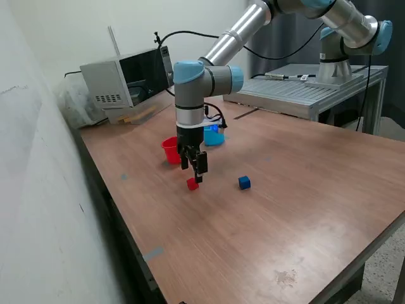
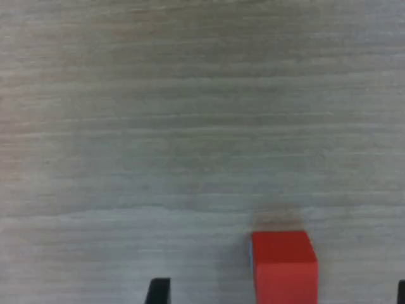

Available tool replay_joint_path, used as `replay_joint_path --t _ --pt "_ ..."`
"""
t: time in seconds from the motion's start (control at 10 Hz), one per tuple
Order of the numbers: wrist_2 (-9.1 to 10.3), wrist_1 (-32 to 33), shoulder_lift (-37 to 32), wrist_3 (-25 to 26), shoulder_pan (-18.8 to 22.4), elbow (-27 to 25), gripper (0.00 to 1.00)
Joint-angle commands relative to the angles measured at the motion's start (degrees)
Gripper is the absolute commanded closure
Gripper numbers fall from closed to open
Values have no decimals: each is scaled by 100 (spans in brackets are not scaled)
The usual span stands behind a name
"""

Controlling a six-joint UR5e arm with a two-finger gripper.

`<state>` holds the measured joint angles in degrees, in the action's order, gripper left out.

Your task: Place red objects in the red bin, and blue objects in the blue bin.

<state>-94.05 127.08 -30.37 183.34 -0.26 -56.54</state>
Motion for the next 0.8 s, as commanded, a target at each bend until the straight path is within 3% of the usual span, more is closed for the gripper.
replay_joint_path --t 0.0,0.1,0.7 --pt "1 19 4 0 0 -6 0" --pt "-8 19 4 0 0 -6 100" --pt "18 19 4 -52 9 -85 100"
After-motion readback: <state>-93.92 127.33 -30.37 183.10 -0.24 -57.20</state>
